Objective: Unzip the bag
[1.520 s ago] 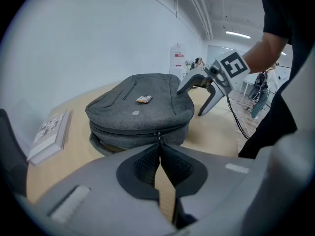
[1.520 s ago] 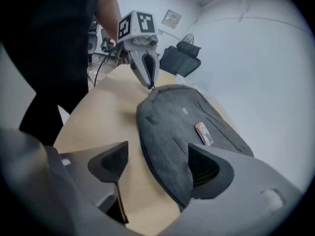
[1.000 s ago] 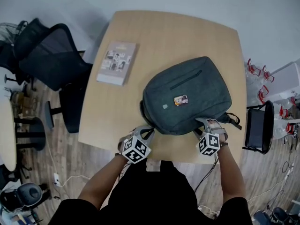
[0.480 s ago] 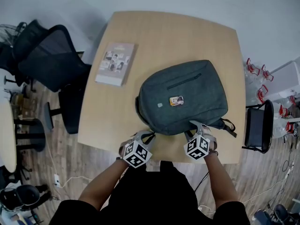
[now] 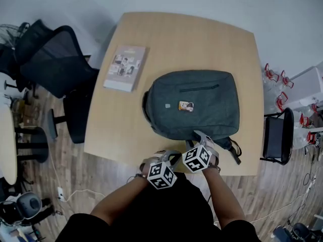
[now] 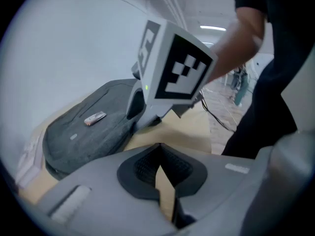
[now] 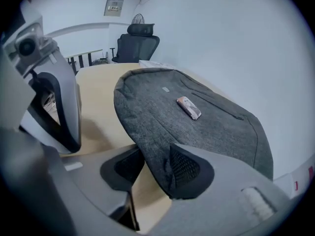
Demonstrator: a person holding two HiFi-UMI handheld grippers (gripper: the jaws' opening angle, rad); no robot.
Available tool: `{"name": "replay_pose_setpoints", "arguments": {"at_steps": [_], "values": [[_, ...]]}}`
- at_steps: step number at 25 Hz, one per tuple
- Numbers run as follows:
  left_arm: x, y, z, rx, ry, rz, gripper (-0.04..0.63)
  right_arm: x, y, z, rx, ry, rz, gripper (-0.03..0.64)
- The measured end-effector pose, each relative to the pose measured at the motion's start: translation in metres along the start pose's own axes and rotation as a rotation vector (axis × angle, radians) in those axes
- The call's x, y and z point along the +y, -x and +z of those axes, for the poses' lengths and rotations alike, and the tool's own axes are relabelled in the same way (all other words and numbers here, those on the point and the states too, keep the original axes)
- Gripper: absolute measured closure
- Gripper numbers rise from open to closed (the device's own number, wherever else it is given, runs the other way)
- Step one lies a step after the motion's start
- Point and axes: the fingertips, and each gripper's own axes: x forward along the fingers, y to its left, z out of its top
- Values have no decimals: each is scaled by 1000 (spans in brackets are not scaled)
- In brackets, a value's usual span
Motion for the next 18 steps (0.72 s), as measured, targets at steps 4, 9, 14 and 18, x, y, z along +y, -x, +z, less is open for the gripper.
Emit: {"name": "replay_pose_setpoints", "arguments": {"at_steps": [4, 9, 14, 18], "values": [[28, 12, -13, -17, 134, 72, 577, 1, 0, 3, -20, 7, -20, 451], [62, 31, -33, -20, 193, 164, 577, 2, 5, 4, -71, 47, -31, 451], [76, 40, -33, -57, 222, 212, 575, 7, 15, 7, -99, 75, 5, 424], [84, 50, -29, -95, 226, 247, 575, 28, 43, 28, -220, 106, 125, 337]]}}
